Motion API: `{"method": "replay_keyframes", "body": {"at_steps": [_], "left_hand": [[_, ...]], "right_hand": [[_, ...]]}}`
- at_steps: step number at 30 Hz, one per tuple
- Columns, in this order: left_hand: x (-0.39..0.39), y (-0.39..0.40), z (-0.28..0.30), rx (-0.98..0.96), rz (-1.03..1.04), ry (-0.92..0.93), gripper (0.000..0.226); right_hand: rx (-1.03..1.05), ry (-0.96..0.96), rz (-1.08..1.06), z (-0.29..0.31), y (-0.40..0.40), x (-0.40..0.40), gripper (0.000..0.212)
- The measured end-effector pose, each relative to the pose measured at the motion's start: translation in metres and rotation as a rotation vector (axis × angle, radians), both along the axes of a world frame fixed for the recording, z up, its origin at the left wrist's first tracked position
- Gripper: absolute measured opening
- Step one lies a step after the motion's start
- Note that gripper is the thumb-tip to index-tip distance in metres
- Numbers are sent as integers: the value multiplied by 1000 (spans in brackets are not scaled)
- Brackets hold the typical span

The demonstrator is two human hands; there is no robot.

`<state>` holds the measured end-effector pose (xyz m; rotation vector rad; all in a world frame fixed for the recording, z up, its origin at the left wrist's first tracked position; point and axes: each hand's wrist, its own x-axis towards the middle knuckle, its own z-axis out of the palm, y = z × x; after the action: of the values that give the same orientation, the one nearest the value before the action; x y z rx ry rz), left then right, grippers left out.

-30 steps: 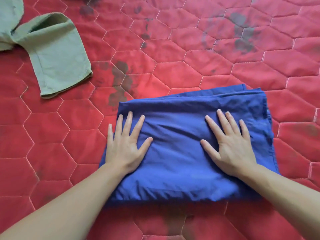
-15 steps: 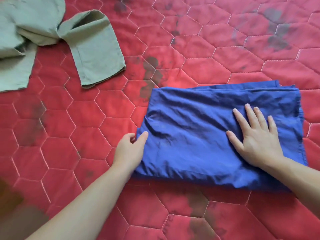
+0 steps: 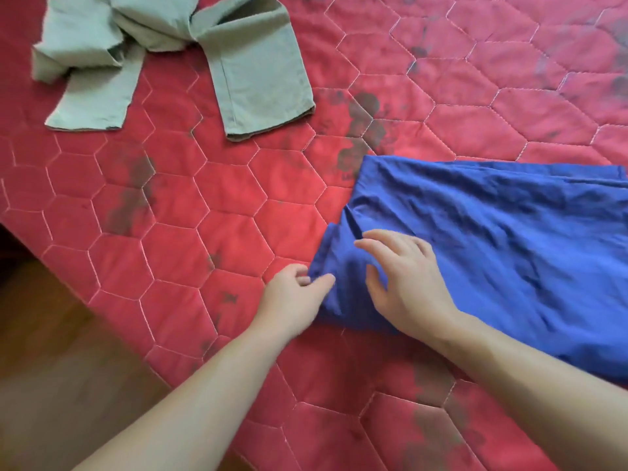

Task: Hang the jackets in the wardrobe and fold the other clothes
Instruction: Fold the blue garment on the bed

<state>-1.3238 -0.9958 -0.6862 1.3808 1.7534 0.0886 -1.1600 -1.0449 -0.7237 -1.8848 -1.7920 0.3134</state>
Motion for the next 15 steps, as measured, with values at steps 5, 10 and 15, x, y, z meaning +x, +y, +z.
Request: {"method": "replay_keyframes", "body": {"at_steps": [5, 10, 15], "left_hand": [[-5, -16, -11, 60, -117, -97, 23], [-2, -28, -15, 188, -15, -207, 18], [7, -31, -13, 288, 84, -353, 29]], "right_hand": [[-417, -342, 512, 20, 48, -10, 67], [-360, -488, 738, 34, 79, 2, 20], [-295, -367, 828, 46, 85, 11, 6]]}}
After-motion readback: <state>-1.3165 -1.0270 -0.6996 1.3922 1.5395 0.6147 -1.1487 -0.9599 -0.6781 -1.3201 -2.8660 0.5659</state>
